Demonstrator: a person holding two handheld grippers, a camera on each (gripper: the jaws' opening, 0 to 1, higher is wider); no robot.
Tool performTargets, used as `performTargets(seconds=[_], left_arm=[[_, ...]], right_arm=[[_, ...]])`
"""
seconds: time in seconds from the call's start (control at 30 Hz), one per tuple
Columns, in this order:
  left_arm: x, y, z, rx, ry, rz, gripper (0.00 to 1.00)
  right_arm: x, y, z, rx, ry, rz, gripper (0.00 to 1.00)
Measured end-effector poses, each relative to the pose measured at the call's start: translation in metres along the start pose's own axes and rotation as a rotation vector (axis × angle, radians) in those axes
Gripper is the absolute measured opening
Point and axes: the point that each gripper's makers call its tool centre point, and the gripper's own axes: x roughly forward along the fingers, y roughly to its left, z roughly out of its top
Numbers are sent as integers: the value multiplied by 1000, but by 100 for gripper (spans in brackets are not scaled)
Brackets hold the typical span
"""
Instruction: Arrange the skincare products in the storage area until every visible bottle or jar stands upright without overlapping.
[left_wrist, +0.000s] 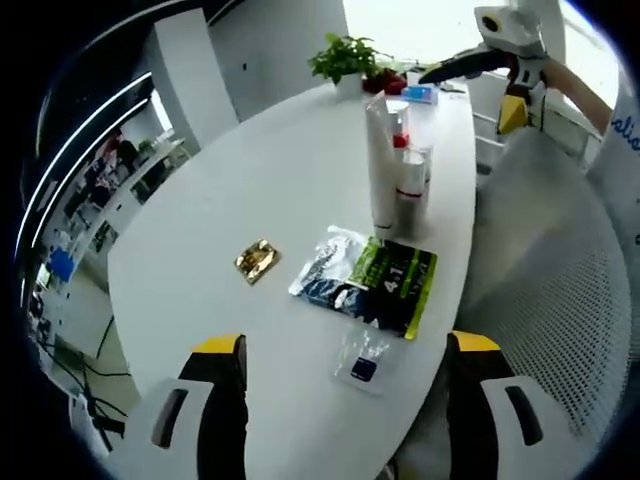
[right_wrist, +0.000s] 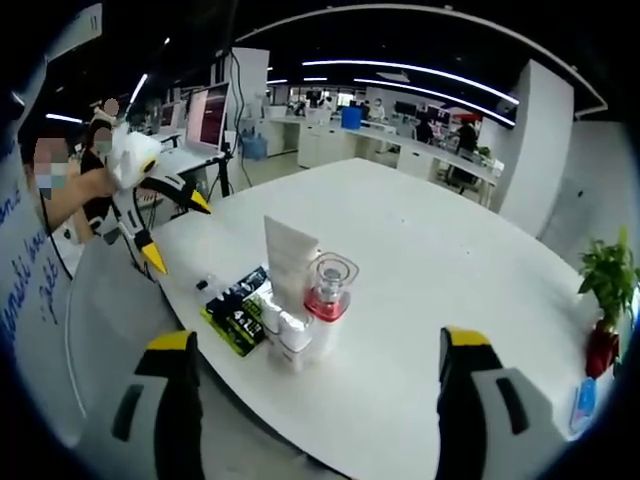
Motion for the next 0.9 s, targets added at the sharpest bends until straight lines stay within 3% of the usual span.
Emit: performTargets(seconds=[0.57, 0.9], left_arm=[[-26, 10, 5, -85, -63, 102, 94], [-39, 10, 6, -87, -75, 132, 97]], right_arm=[[5, 5, 1, -21, 15, 28, 100], [5, 4, -2, -31, 24, 31, 100]])
